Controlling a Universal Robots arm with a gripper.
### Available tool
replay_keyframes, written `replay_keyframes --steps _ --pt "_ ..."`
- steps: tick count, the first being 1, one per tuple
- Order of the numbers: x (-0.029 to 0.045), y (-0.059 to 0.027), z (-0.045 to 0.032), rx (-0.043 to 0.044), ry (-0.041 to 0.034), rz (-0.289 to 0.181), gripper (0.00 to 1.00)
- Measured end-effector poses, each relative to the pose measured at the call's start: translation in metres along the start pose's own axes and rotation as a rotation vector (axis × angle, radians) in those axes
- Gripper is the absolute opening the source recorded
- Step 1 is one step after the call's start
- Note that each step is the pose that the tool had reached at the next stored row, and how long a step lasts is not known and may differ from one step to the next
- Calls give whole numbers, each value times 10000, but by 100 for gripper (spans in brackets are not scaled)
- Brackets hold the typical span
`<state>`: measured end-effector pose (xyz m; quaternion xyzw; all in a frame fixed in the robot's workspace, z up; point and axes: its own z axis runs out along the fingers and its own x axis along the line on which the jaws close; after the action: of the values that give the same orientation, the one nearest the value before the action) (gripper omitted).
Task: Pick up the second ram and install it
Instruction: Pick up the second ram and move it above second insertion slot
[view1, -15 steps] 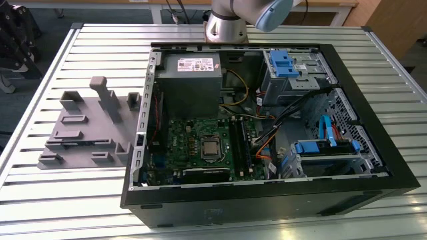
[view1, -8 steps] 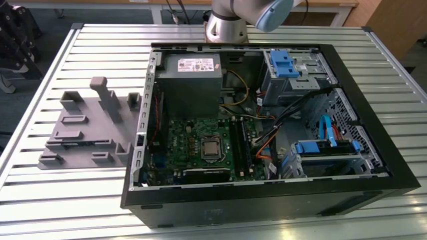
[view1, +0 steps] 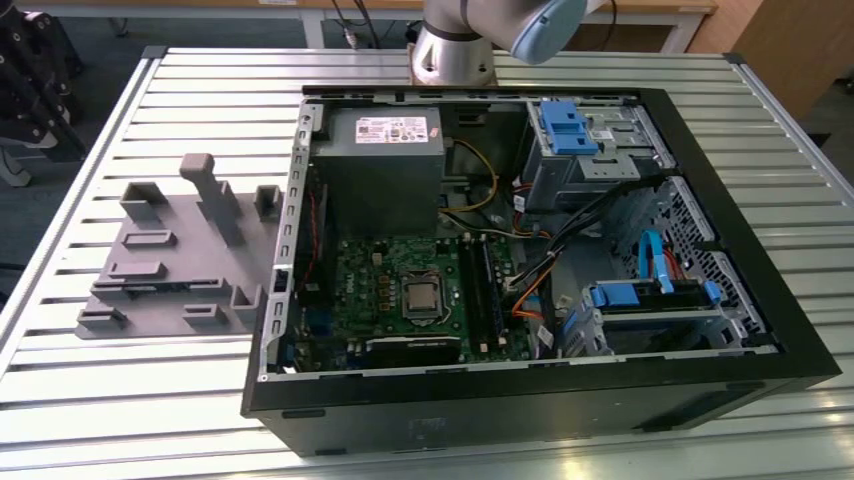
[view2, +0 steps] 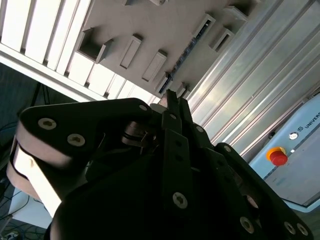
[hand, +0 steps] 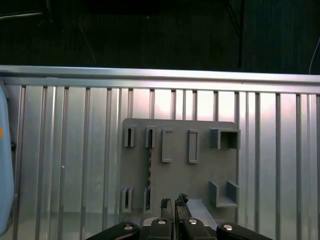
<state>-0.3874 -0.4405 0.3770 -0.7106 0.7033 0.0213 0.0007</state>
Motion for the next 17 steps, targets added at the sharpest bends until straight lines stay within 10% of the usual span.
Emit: replay_keyframes --steps 17 --pt "7 -1 48 34 1 -57 18"
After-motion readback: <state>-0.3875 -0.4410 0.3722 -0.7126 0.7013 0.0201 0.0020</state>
